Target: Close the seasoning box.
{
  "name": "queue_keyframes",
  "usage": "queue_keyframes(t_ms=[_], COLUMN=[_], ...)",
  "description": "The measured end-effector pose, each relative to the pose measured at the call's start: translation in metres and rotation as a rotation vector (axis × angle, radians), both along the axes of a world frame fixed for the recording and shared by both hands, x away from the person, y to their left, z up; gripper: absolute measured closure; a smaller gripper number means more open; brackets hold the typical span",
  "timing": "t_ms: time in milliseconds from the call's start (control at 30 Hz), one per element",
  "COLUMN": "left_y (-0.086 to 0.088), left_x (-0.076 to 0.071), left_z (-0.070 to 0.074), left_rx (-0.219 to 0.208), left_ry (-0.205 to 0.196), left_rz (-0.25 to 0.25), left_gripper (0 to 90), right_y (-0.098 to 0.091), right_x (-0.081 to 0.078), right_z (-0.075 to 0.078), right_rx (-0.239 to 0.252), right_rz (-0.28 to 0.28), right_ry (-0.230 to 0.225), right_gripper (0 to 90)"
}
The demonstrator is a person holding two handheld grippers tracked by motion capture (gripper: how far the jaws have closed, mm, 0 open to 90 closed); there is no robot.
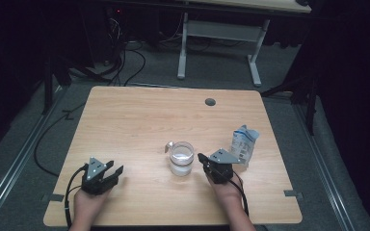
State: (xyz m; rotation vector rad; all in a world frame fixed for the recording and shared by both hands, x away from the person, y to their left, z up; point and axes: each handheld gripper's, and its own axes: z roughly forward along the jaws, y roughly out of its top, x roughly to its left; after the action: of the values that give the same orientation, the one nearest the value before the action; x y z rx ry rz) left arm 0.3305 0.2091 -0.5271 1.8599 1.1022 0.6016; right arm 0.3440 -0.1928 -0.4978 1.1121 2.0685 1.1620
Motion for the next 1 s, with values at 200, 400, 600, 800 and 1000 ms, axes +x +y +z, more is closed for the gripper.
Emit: queue_keyframes(t_ms=[200,400,600,800,1000], left_y=[0.007,0.014,0.021,0.021,0.018], left_x=[-0.006,-0.008,-0.01,-0.01,-0.011], left_z=[0.001,-0.003,-0.001,0.0,0.0], left_rx=[-0.025,-0.046,-0.082,-0.083,-0.091], left_ry=[-0.025,-0.02,-0.025,-0.03,-0.025], left_rz=[0.005,0.019,0.042,0.043,0.034], left_gripper=[52.5,52.5,52.6,52.6,52.5], right_y=[0.001,0.003,0.004,0.009,0.014], right_x=[0.002,0.005,0.006,0.003,-0.009], right_z=[-0.002,-0.002,0.001,0.002,0.001], right_rx=[-0.003,-0.003,0.011,-0.005,-0.007], right_rz=[-0.004,0.006,0.028,0.039,0.068], right_ry=[0.003,-0.006,-0.011,-0.023,-0.028], right_gripper=[89.5,89.5,89.6,90.0,90.0])
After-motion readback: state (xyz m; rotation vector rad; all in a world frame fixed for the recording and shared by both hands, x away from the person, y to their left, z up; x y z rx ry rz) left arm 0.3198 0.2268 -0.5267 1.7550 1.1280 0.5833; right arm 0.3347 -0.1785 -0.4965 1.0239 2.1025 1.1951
